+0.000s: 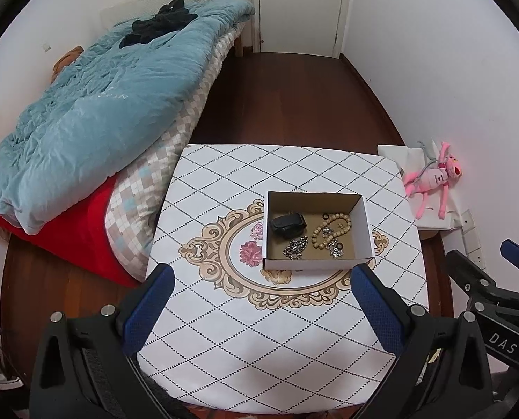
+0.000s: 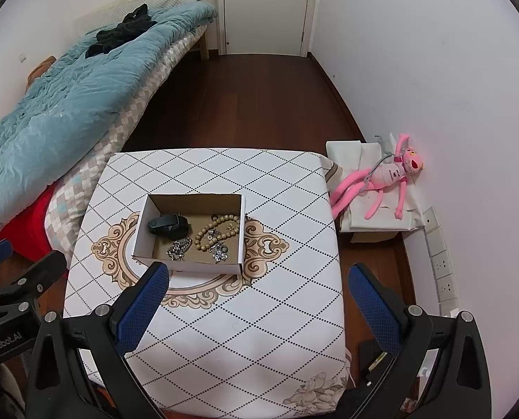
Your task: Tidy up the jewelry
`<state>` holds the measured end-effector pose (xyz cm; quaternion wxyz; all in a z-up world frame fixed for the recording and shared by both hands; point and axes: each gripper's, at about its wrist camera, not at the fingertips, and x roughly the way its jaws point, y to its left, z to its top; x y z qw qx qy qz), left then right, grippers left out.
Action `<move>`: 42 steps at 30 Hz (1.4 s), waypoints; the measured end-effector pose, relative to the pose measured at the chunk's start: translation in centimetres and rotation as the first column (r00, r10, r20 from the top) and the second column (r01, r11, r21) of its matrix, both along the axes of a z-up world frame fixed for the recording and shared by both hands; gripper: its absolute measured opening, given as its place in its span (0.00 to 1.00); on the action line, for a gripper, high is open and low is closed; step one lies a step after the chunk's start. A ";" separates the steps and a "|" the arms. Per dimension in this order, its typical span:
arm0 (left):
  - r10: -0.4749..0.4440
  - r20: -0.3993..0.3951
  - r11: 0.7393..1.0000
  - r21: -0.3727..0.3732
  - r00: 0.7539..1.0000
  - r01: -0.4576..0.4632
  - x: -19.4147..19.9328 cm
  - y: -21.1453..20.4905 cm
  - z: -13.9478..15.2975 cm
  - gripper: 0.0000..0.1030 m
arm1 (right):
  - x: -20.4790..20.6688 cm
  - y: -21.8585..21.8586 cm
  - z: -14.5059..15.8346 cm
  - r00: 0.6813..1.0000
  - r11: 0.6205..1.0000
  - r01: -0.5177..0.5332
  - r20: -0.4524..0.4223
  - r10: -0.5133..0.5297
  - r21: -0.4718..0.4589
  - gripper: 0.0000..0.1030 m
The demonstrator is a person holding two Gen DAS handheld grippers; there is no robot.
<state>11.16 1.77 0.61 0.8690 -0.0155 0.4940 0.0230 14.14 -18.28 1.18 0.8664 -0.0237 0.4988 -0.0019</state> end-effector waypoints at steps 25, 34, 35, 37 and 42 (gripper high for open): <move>-0.004 -0.001 1.000 0.017 1.000 0.004 -0.6 0.3 -0.6 1.00 | -0.5 0.0 0.0 1.000 1.000 -0.005 -0.011 0.005 0.002 1.00; -0.004 -0.007 1.000 0.018 1.000 0.004 -0.6 0.5 -0.8 1.00 | -0.5 -0.2 0.2 1.000 1.000 -0.001 -0.010 0.001 0.001 1.00; -0.004 -0.008 1.000 0.018 1.000 0.004 -0.5 0.5 -0.8 1.00 | -0.5 -0.2 0.1 1.000 1.000 -0.002 -0.011 0.002 0.000 1.00; -0.002 -0.008 1.000 0.017 1.000 0.002 -0.5 0.4 -0.7 1.00 | -0.4 -0.2 0.1 1.000 1.000 -0.003 -0.014 0.003 -0.003 1.00; -0.004 -0.009 1.000 0.019 1.000 0.004 -0.5 0.5 -0.9 1.00 | -0.4 -0.1 0.0 1.000 1.000 -0.002 -0.014 0.002 -0.009 1.00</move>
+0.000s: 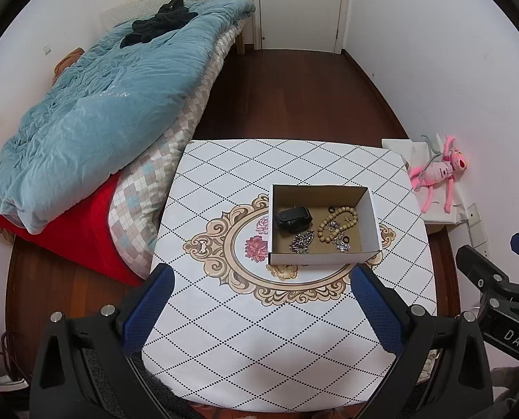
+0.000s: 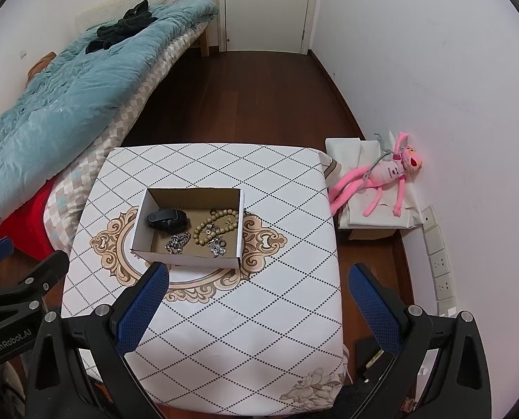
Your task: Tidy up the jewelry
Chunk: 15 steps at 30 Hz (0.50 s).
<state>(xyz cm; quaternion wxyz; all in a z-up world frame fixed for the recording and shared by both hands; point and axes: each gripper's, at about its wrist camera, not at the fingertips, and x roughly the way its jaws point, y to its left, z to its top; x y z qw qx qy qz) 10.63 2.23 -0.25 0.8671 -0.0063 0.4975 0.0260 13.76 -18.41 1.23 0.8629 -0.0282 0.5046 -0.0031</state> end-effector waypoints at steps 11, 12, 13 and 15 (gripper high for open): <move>0.001 -0.001 1.000 -0.002 1.000 -0.001 0.1 0.0 0.0 1.00 | 0.1 0.1 -0.2 1.000 1.000 0.002 -0.002 -0.002 0.001 1.00; 0.001 -0.002 1.000 0.000 1.000 -0.001 0.1 0.0 0.0 1.00 | 0.1 0.1 -0.2 1.000 1.000 0.002 -0.003 -0.002 0.001 1.00; 0.001 -0.001 1.000 0.000 1.000 -0.001 0.0 0.0 0.0 1.00 | 0.1 0.1 -0.2 1.000 1.000 0.001 -0.002 -0.001 -0.002 1.00; 0.000 -0.002 1.000 -0.002 1.000 0.000 0.1 0.0 -0.1 1.00 | 0.1 0.1 -0.3 1.000 1.000 0.002 -0.004 -0.002 -0.001 1.00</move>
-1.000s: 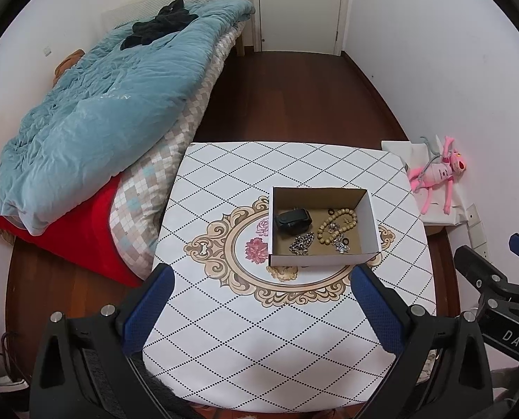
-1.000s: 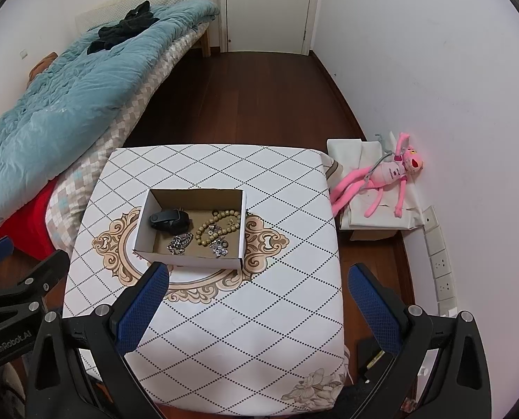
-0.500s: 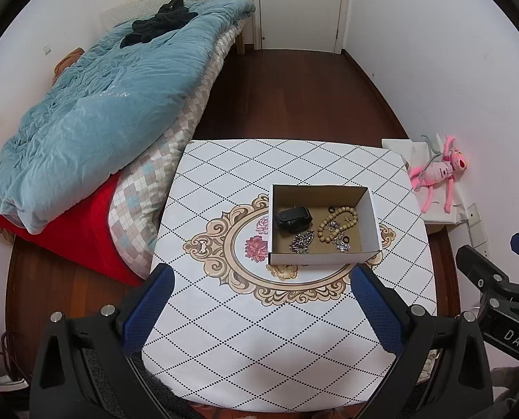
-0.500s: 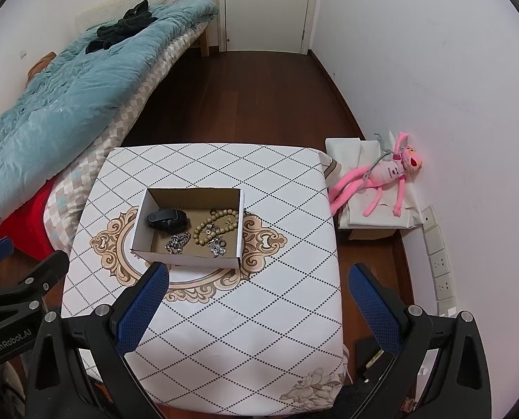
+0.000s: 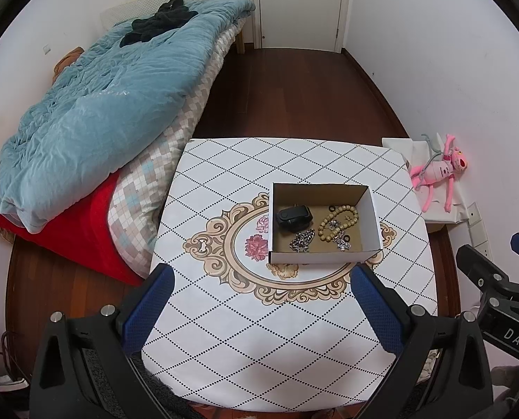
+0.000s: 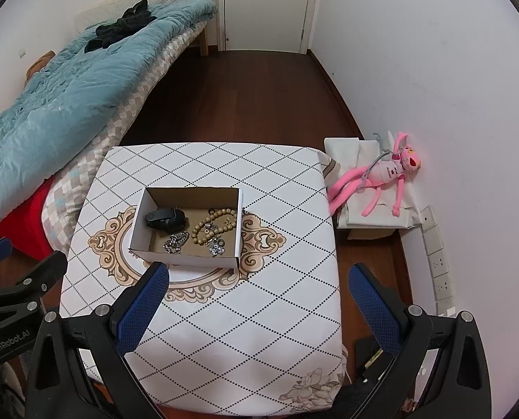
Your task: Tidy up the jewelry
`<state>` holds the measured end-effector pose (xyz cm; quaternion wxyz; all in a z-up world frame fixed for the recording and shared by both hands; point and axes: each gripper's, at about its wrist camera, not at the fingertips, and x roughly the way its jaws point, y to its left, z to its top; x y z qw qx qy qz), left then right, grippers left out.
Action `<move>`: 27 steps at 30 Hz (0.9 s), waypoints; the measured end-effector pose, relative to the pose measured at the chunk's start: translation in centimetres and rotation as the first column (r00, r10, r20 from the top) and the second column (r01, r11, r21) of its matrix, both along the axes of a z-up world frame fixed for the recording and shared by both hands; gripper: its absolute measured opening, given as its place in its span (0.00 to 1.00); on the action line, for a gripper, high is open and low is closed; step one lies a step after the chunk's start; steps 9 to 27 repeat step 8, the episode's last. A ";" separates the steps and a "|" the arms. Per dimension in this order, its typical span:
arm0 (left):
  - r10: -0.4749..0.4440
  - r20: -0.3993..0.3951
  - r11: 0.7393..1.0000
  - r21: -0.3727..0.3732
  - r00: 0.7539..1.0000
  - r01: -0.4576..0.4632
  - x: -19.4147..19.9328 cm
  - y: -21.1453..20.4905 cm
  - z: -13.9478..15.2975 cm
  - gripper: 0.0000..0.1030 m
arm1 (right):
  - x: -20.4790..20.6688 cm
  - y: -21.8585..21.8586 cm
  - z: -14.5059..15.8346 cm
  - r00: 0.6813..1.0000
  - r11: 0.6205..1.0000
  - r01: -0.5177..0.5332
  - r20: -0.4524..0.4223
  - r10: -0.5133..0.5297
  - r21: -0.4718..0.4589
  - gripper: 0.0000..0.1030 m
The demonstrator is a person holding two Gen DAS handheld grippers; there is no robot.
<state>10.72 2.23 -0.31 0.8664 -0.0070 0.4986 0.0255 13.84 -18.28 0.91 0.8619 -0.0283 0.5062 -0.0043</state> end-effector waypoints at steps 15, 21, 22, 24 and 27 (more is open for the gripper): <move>0.004 0.005 1.000 -0.001 1.000 -0.004 -0.1 0.1 -0.5 1.00 | 0.0 0.1 -0.2 1.000 1.000 0.000 -0.002 0.000 -0.004 1.00; 0.004 0.005 1.000 -0.001 1.000 -0.004 -0.1 0.1 -0.5 1.00 | 0.0 0.1 -0.2 1.000 1.000 0.000 -0.002 0.000 -0.004 1.00; 0.004 0.005 1.000 -0.001 1.000 -0.004 -0.1 0.1 -0.5 1.00 | 0.0 0.1 -0.2 1.000 1.000 0.000 -0.002 0.000 -0.004 1.00; 0.004 0.005 1.000 -0.001 1.000 -0.004 -0.1 0.1 -0.5 1.00 | 0.0 0.1 -0.2 1.000 1.000 0.000 -0.002 0.000 -0.004 1.00; 0.004 0.005 1.000 -0.001 1.000 -0.004 -0.1 0.1 -0.5 1.00 | 0.0 0.1 -0.2 1.000 1.000 0.000 -0.002 0.000 -0.004 1.00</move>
